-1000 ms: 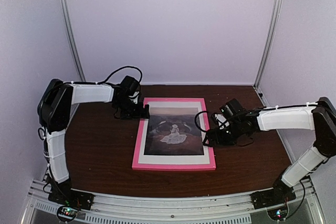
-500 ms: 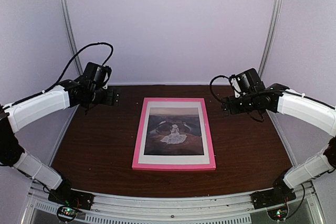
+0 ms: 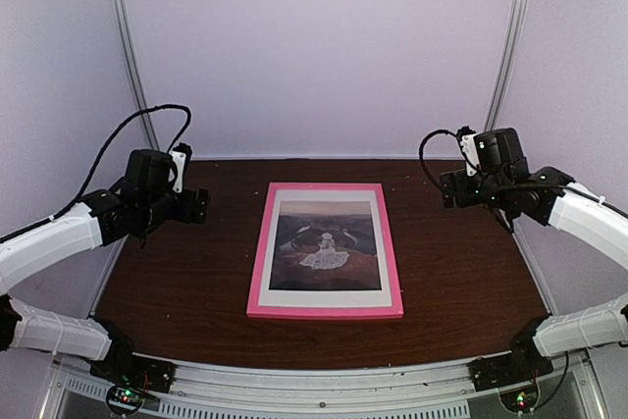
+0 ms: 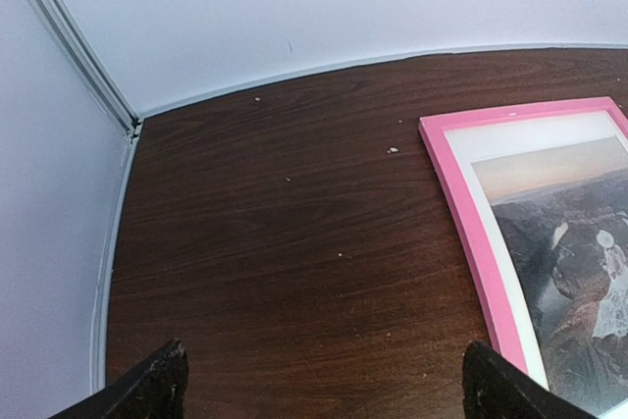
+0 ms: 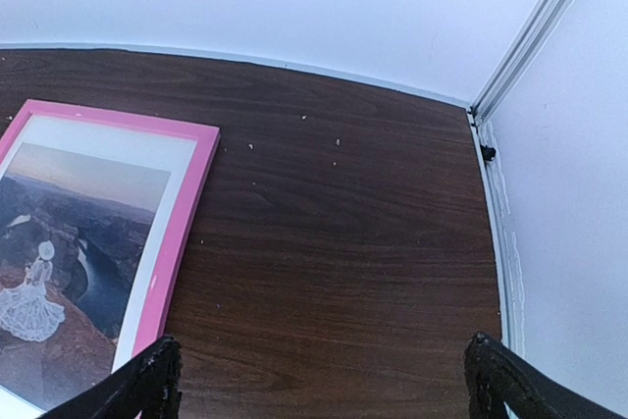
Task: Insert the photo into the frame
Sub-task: Reset both arms
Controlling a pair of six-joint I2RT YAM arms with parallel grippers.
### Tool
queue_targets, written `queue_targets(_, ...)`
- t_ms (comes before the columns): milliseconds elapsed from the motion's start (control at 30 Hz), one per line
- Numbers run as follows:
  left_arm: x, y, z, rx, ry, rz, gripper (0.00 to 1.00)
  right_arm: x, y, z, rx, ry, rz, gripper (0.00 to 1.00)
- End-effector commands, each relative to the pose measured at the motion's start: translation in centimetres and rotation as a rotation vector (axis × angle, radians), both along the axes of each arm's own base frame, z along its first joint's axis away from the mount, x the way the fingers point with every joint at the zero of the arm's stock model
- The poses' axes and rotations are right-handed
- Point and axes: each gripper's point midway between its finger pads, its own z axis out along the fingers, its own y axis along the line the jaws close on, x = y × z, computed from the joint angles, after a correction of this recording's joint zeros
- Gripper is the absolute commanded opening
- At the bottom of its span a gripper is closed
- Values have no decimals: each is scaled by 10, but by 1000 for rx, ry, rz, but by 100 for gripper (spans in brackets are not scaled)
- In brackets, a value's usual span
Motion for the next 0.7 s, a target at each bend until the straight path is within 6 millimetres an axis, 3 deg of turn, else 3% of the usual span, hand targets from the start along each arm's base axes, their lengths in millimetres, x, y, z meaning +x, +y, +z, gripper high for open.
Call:
queue_targets(0, 2, -10, 9, -59, -61, -52, 98, -3, -10, -6, -15, -30, -29, 100)
queue_targets(400, -8, -3, 14, -98, -91, -34, 98, -6, -10, -14, -5, -51, -20, 100)
queue_targets(667, -6, 0, 26, -92, -123, -18, 98, -5, -8, 2, 14, -76, -12, 100)
